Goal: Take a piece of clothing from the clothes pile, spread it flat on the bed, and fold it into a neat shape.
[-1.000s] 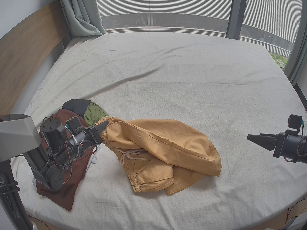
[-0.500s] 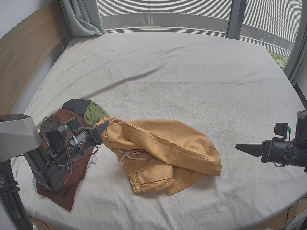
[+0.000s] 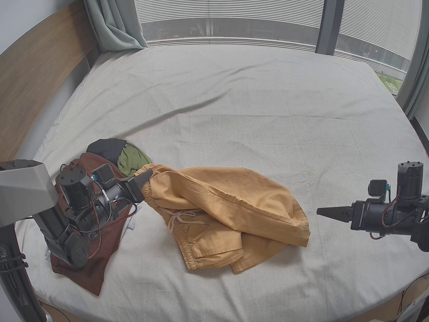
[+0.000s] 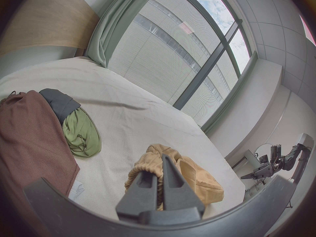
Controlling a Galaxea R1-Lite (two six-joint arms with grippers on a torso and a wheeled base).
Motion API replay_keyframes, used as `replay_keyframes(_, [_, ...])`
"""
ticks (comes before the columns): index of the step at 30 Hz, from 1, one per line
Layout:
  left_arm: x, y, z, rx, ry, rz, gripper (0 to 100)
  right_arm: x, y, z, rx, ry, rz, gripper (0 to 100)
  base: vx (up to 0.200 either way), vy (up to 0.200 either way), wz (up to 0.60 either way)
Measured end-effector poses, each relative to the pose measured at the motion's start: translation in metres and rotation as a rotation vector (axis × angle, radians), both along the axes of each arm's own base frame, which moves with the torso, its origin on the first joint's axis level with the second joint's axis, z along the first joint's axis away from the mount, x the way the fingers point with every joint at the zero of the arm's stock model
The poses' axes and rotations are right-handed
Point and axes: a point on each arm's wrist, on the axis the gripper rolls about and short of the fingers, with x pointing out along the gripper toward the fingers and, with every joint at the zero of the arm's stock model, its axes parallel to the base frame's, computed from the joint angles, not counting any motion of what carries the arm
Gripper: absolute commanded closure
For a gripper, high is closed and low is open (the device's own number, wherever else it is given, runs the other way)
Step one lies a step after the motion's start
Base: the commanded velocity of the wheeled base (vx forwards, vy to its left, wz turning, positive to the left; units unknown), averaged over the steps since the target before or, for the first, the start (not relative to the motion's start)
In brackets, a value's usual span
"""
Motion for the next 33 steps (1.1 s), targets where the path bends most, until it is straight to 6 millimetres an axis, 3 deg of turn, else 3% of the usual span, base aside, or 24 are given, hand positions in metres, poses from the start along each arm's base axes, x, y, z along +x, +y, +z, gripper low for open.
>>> replay_keyframes(33, [0.000, 0.000, 0.000, 0.000, 0.000, 0.001, 100, 0.043, 0.009, -0.060, 0.102, 0.139, -0.025, 0, 0.000, 0.000, 0.00])
